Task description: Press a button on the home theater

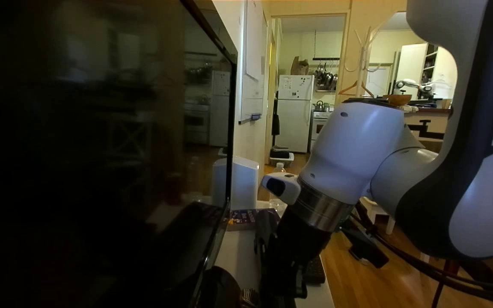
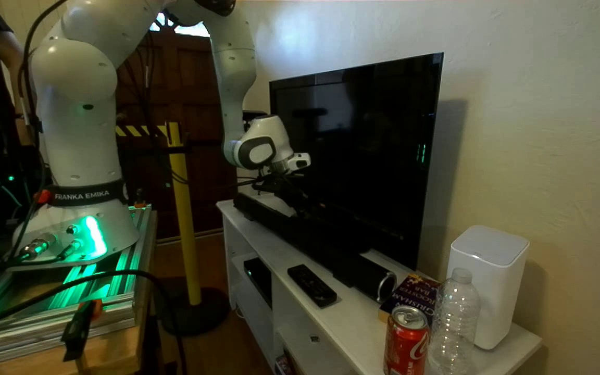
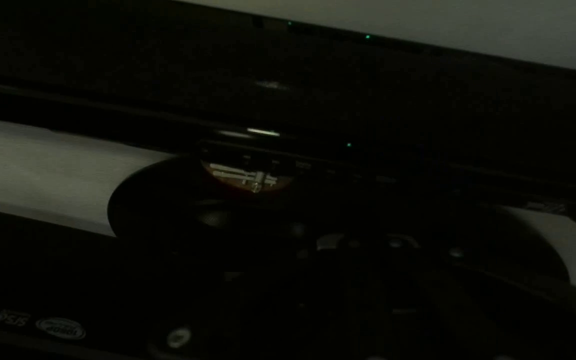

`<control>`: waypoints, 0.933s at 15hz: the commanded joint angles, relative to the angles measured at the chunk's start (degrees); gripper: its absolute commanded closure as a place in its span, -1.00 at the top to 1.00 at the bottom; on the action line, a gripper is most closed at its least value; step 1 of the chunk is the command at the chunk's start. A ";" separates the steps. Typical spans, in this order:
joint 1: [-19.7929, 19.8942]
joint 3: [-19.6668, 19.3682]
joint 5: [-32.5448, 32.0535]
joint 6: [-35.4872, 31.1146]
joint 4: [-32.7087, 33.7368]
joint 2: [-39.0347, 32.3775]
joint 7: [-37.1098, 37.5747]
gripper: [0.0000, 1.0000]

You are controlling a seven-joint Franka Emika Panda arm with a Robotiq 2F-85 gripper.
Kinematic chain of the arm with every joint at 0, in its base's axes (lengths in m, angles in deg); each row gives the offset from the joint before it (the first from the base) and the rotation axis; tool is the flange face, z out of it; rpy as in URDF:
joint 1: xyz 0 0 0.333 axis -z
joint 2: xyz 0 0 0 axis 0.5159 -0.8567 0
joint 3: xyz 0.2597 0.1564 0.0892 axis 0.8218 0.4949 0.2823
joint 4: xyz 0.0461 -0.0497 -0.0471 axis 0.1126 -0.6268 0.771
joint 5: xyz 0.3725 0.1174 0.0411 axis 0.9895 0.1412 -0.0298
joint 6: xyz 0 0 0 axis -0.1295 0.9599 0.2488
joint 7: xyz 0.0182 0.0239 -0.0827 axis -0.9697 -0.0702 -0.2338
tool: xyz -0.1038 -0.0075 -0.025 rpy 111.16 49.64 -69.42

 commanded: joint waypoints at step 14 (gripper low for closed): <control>2.34 1.41 -6.05 9.51 4.83 -3.81 1.03 -0.99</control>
